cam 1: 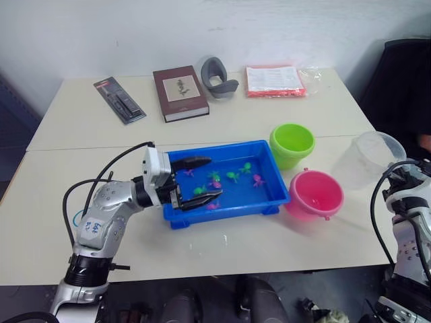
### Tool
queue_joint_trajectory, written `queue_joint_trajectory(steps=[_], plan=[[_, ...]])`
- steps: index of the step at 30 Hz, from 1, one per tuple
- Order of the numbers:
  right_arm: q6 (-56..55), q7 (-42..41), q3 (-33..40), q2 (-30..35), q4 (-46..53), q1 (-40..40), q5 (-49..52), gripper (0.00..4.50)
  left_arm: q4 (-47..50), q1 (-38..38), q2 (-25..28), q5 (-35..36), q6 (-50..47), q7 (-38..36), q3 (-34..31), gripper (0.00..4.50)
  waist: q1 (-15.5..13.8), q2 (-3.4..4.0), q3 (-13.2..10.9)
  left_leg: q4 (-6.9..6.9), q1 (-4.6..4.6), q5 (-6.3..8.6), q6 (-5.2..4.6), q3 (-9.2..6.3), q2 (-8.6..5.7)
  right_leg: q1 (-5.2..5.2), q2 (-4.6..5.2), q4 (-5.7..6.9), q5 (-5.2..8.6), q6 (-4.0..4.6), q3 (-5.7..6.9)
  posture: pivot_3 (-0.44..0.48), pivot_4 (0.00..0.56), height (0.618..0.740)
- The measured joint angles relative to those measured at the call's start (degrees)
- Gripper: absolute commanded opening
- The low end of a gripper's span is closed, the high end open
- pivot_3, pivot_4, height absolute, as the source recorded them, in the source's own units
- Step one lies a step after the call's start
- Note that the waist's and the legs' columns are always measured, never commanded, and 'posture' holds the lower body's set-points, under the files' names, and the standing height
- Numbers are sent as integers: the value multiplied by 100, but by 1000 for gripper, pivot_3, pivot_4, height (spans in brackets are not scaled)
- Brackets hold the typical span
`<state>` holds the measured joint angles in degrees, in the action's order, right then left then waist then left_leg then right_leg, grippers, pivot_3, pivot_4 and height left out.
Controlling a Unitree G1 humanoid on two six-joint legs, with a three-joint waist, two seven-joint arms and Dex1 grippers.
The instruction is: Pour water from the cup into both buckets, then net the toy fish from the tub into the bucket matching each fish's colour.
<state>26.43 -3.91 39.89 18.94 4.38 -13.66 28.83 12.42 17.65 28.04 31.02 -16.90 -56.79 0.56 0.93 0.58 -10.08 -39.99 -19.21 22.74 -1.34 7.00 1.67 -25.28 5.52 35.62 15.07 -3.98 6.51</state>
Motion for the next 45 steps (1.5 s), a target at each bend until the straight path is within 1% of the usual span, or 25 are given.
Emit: queue_joint_trajectory(steps=[2, 5, 10, 14, 17, 20, 21, 22, 23, 24, 27, 30, 33, 34, 35, 37, 39, 41, 43, 45], plan=[[-348, 89, -175, -167, -361, -95, -179, 54, 14, -31, 2, 0, -12, -56, 58, 4500, 25, 0, 0, -4, -1, 0, 0, 1, -2, 0, 2, 2, 0, 0, -4, 0, 150, 740], [-691, 73, -356, -176, -745, -225, -296, 54, 54, -30, -2, 0, -25, -50, 65, 4500, 26, 1, 0, -3, -1, -1, -1, 0, -3, 0, 2, 2, 0, 0, -5, 0, 150, 740], [-1320, 17, -381, -148, -1497, -513, -412, 54, 72, -33, -8, -3, -50, -32, 80, 4500, 49, 1, -1, -3, -1, -1, -1, 0, -2, 0, 3, 2, 0, 0, -5, 0, 150, 740], [-1576, 15, -492, -144, -1973, -558, -542, 54, 75, -35, -9, -14, -31, -31, 80, 4500, 63, 1, -1, -3, -1, -1, 0, 0, 0, -1, 3, 2, 0, 0, -6, 0, 150, 740], [-1773, 30, -534, -138, -2254, -555, -623, 1168, 75, -34, -9, -47, 39, -30, 78, 4500, 59, 1, -1, -3, -1, -1, 0, 0, -1, -1, 5, 2, 0, 0, -7, 0, 150, 740], [-1891, 1, -584, -52, -2238, -471, -658, 2695, 71, -33, -14, -75, 82, -29, 78, 4500, 56, 1, -1, -3, -1, -1, 0, 0, -1, -1, 7, 2, 0, 0, -7, 0, 150, 740], [-1896, -2, -587, -12, -2191, -385, -668, 3134, 68, -32, -16, -81, 93, -29, 79, 4500, 50, 1, -1, -3, -2, -1, 0, -2, 0, -1, 8, 2, 0, 0, -6, 0, 150, 740], [-1893, 2, -586, -2, -2100, -279, -671, 3714, 64, -33, -17, -88, 106, -29, 77, 4500, 44, 1, -1, -3, -2, -1, 0, -3, 0, -1, 10, 1, 0, 0, -6, 0, 150, 740], [-1864, 15, -586, 2, -1948, -116, -670, 4182, 62, -33, -22, -97, 121, -26, 79, 4500, 40, 1, -1, -2, -3, -1, 0, -3, 0, -1, 13, 1, 0, 0, -6, 0, 150, 740], [-1797, 27, -586, 6, -1730, 111, -669, 4458, 62, -34, -26, -102, 142, -26, 77, 4500, 33, 1, -1, -2, -3, -1, 0, -3, 0, -1, 15, 0, 0, 0, -6, 0, 150, 740], [-1498, -19, -566, 64, -1128, 725, -593, 4458, 60, -70, -11, -113, 182, -11, 50, 4500, 45, 2, 0, -2, -1, 0, 0, 0, 0, -1, 18, 0, 0, -1, -11, 0, 150, 740], [-871, -289, -559, 174, -73, 1618, -243, 4458, 60, -208, 94, -121, 206, 2, -43, 4500, 41, 3, 0, 1, 0, 2, 4, -3, 10, -1, 22, -3, 0, 1, -11, 0, 150, 740], [-415, -808, -548, 486, 941, 2642, 112, 4458, 40, -422, 300, -188, 272, 76, -309, 4500, 43, 7, -2, 3, 1, 2, 5, -2, 8, -2, 23, -9, 1, 2, -13, 0, 150, 740], [-394, -961, -530, 559, 1139, 2810, 183, 4458, 26, -469, 341, -203, 289, 108, -394, 4500, 53, 4, -4, 3, 3, 3, 5, 2, 8, -2, 23, -12, 1, 1, -16, 0, 150, 740], [-422, -1365, -435, 709, 1506, 3118, 353, 4458, 2, -534, 364, -231, 359, 221, -559, 4500, 62, 4, -4, 2, 5, 5, 2, 6, 5, -2, 25, -16, 1, 1, -21, 0, 150, 740], [-396, -1745, -317, 935, 1901, 3349, 555, 4458, -3, -648, 403, -261, 471, 322, -785, 4500, 64, -2, -2, 2, 10, 7, 3, 7, 7, 3, 25, -15, 1, 1, -24, 0, 150, 740], [-331, -2139, -250, 1234, 2239, 3607, 780, 4458, -12, -919, 500, -318, 596, 357, -1003, 4500, 60, -5, -1, 5, 17, 10, 5, 7, 9, 3, 25, -16, 2, 3, -25, 0, 150, 740], [-434, -2792, -238, 1409, 2486, 3848, 930, 4458, -16, -1311, 583, -334, 721, 430, -1313, 4500, 46, -14, -3, 5, 10, 10, 6, 3, 12, -7, 24, -16, 4, 6, -19, 0, 150, 740], [-845, -3514, -261, 1540, 2734, 3987, 958, 4458, -115, -1695, 706, -373, 835, 586, -1833, 4500, 48, -22, -7, 5, 10, 11, 6, 3, 13, -8, 23, -17, 4, 7, -19, 0, 150, 740], [-1240, -4116, -369, 1723, 2864, 3957, 929, 4458, -275, -2059, 803, -459, 1014, 768, -2392, 4500, 61, -38, -7, 4, 14, 13, 2, 8, 12, -7, 27, -16, 4, 7, -22, 0, 150, 740]])
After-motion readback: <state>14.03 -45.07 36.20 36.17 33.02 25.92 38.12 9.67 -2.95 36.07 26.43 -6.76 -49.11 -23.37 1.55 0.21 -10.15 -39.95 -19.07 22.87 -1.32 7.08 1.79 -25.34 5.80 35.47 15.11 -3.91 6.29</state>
